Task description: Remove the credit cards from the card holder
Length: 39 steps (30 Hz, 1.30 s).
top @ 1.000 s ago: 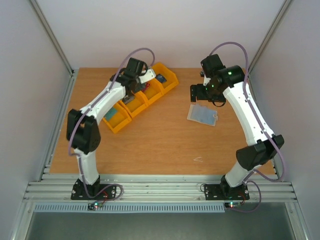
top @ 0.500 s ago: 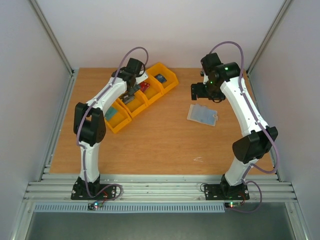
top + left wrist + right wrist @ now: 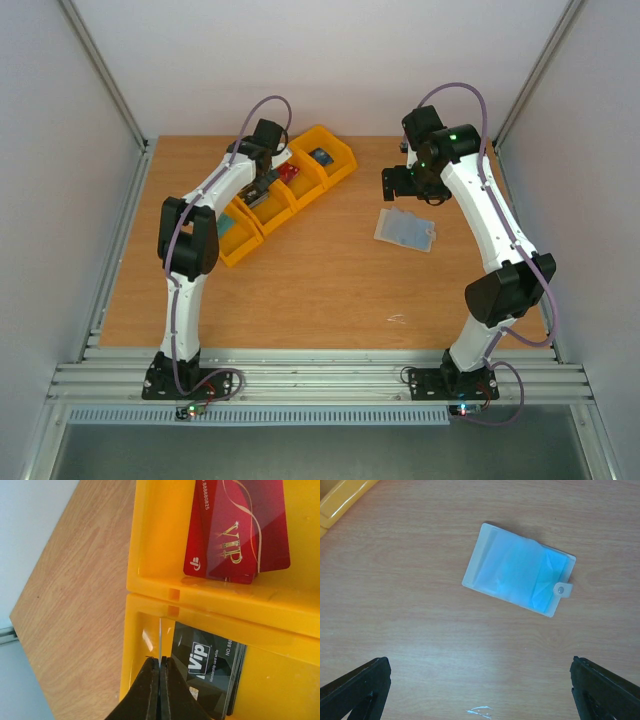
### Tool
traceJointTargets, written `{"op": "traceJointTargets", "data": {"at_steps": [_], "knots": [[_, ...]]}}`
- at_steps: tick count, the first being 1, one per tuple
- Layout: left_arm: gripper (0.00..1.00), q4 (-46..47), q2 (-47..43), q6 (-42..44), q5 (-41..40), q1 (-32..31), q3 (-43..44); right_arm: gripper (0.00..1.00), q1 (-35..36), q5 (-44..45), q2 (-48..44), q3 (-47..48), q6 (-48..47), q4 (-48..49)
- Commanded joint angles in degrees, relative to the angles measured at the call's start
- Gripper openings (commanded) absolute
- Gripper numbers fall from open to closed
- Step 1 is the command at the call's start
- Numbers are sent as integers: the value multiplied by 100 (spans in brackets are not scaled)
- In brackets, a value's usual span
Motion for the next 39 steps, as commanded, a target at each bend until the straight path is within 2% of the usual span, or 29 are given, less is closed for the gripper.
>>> {"op": "traceJointTargets", "data": {"at_steps": [1, 12, 24, 26, 31, 39], "knots": [[0, 499, 52, 266, -89, -9, -209, 98, -32, -70, -25, 85, -103, -81], [0, 1109, 36, 458, -80, -9, -852, 98, -32, -283, 65, 132, -120, -137], [2, 1033, -98, 495, 289, -6, -1220, 98, -31, -381, 188, 313, -146, -235], [6, 956, -149, 435, 500, -7, -1220, 98, -32, -370, 177, 311, -155, -243], [30, 879, -258, 307, 724, 3, -1283, 99, -31, -404, 193, 286, -147, -247], [44, 702, -679, 218, 961, 22, -1188, 99, -32, -476, 149, 285, -129, -170]]}}
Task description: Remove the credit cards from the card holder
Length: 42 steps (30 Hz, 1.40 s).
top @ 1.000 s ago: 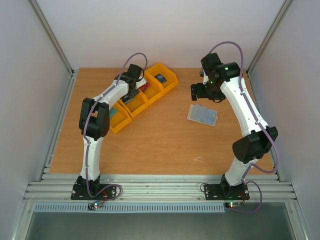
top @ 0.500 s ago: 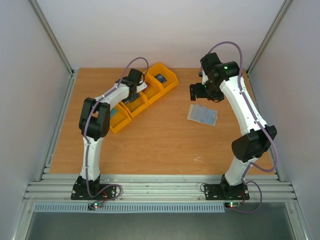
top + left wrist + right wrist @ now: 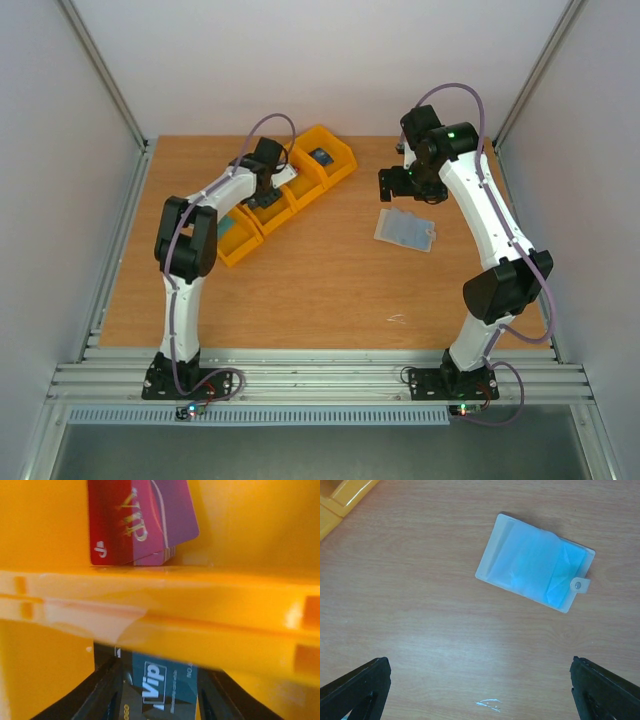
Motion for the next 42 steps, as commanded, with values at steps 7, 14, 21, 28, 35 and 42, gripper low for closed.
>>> {"op": "traceJointTargets", "data": {"at_steps": [7, 14, 21, 28, 35, 42], "knots": [[75, -857, -1219, -493, 680, 20, 672, 99, -29, -309, -105, 171, 39, 167], [99, -1700, -2280, -1473, 1273, 20, 994, 99, -30, -739, -777, -164, 424, 948], [99, -2011, -3458, -2520, 1585, 77, 631, 98, -31, -603, -2527, -1813, 955, 2826], [99, -1863, -5030, -3601, 1758, 1322, -273, 99, -31, 1324, -4552, -3733, 1221, 4510], [99, -301, -7057, -4182, 897, 2093, -2834, 99, -32, 4023, -6089, -6611, 914, 7725], [99, 3514, -8522, -4706, 54, 2097, -6430, 98, -30, 4173, -5256, -8594, -889, 10498]]}}
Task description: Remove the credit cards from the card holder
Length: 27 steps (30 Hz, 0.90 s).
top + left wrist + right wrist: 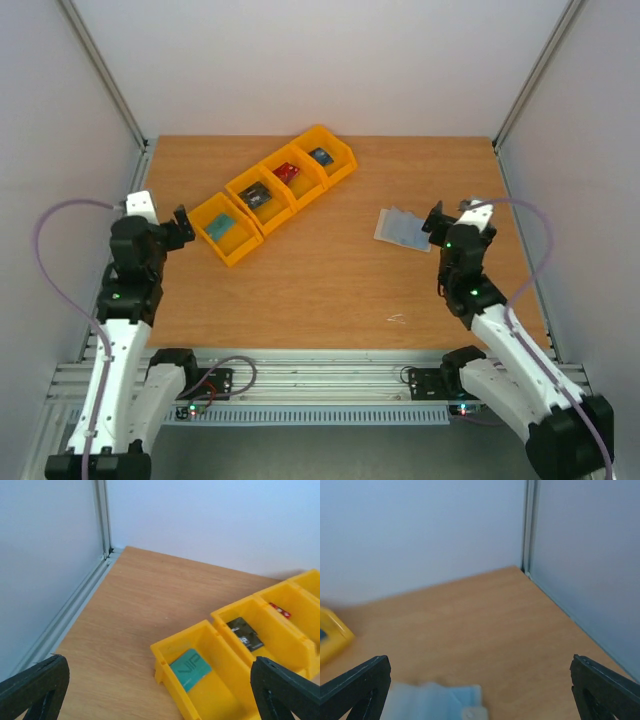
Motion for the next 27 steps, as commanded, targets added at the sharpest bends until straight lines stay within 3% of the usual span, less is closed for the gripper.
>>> {"op": "traceJointTargets", "data": {"at_steps": [1, 5, 7, 9, 11, 14, 17, 20, 24, 27], "knots": [[99, 2996, -13, -291, -446, 29, -1541, 98, -3, 433, 695, -654, -1237, 2284], [99, 4404, 510, -216, -666, 22, -2502, 99, -30, 49, 1650, -1319, -1778, 4068], [99, 6043, 635, 266, -21, 28, -3314, 99, -106, 0, 2174, -1624, -1977, 4986], [99, 7251, 865, 939, 560, 22, -4054, 99, -336, -258, 2503, -1822, -1667, 5301], [99, 7140, 1143, 751, 465, 26, -4073, 98, -612, -884, 2769, -1866, -1453, 5242], [99, 7046, 1563, -394, -352, 28, -4077, 98, -788, -1605, 2922, -1522, -1658, 4931], [99, 7413, 1988, -357, -761, 26, -4094, 99, -888, -1934, 3227, -1118, -2107, 4330], [99, 7499, 2405, -397, -786, 25, -3835, 99, -964, -1836, 3327, -1186, -1840, 4205], [99, 7791, 3042, -153, -175, 27, -3509, 99, -1147, -2543, 4085, -1441, -1898, 5149], [99, 8055, 3678, 126, -401, 37, -3304, 99, -1442, -2754, 4573, -1377, -1627, 5480]]}}
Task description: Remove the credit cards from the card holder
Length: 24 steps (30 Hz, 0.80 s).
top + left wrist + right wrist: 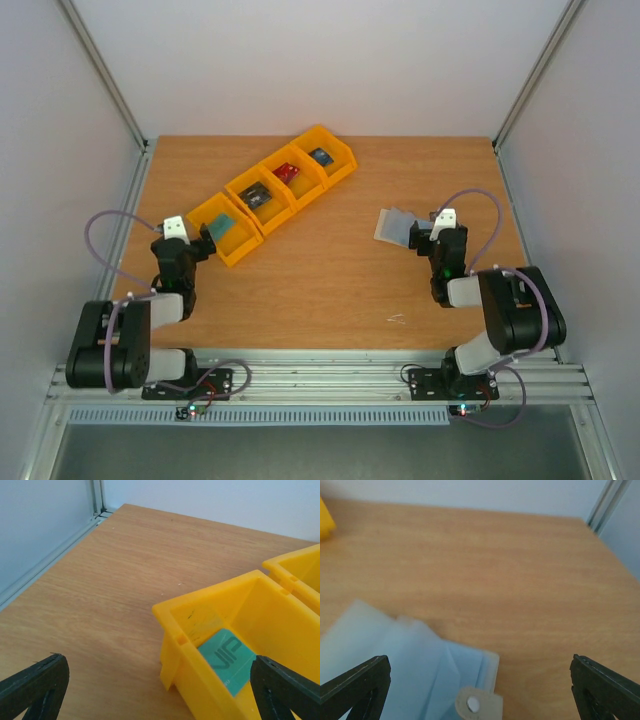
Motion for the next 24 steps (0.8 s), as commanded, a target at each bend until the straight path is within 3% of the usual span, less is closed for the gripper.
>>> {"op": "traceJointTargets", "data": {"at_steps": [1, 3, 6, 8, 12, 24], "knots": [[99, 969, 763, 155, -140, 40, 450, 99, -446, -752, 680, -111, 302, 1102], [99, 855, 924, 261, 180, 6, 627, 99, -686, -1018, 575, -136, 466, 937], [99, 1420, 1378, 425, 465, 4, 546, 99, -863, -1269, 624, -126, 618, 978], [99, 1164, 1449, 546, 716, -4, 715, 99, -953, -1406, 607, 22, 687, 674], [99, 1109, 1495, 564, 666, -4, 812, 98, -958, -1374, 591, 347, 699, 19], [99, 1114, 1543, 603, 656, -22, 856, 99, -958, -1399, 596, 350, 690, 31]]}}
